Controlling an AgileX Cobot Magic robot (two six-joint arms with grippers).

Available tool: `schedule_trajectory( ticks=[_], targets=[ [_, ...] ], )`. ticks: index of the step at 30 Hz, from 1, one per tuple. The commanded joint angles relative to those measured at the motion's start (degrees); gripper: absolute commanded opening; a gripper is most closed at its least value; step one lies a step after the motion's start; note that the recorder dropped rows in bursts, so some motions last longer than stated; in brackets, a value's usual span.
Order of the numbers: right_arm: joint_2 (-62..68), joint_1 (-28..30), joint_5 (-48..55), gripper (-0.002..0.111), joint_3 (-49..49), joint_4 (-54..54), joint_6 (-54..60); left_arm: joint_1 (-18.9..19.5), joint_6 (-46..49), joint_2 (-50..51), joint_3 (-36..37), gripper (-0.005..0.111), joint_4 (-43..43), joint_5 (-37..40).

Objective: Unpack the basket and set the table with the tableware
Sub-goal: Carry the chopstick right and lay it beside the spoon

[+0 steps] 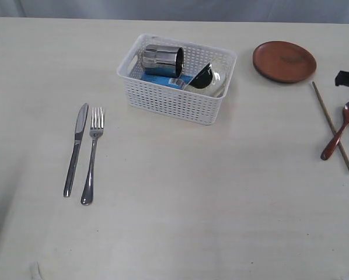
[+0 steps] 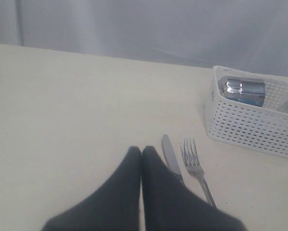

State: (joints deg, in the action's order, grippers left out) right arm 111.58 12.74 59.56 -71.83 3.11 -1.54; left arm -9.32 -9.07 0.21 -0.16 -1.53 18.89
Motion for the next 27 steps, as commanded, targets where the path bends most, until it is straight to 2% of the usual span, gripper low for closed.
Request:
schedule_trajectory(
  ticks=[1, 7, 11, 16, 20, 27],
  targets=[
    [-0.62, 0.21, -6.05, 0.000, 4.88, 0.18, 0.04, 0.06, 0.03, -0.21, 0.16, 0.000, -0.26, -0.63],
    [-0.62, -0.29, -5.90, 0.000, 5.47, -0.99, -1.26, 0.06, 0.03, -0.21, 0.16, 0.000, -0.26, -0.63],
    [-0.86, 0.34, -5.51, 0.000, 5.47, -7.97, -8.19, 0.06, 0.03, -0.21, 0.16, 0.000, -0.26, -0.63],
    [-0.55, 2.52, -5.11, 0.000, 5.47, -6.98, -8.07, 0.06, 0.03, -0.21, 0.16, 0.000, -0.26, -0.63],
    [0.86, 2.69, -5.45, 0.000, 5.47, -1.59, -3.16, 0.06, 0.03, -0.21, 0.16, 0.000, -0.26, -0.63],
    [2.12, 3.36, -5.95, 0.000, 5.47, -2.59, -4.93, 0.06, 0.03, -0.21, 0.16, 0.000, -0.26, -0.63]
  ],
)
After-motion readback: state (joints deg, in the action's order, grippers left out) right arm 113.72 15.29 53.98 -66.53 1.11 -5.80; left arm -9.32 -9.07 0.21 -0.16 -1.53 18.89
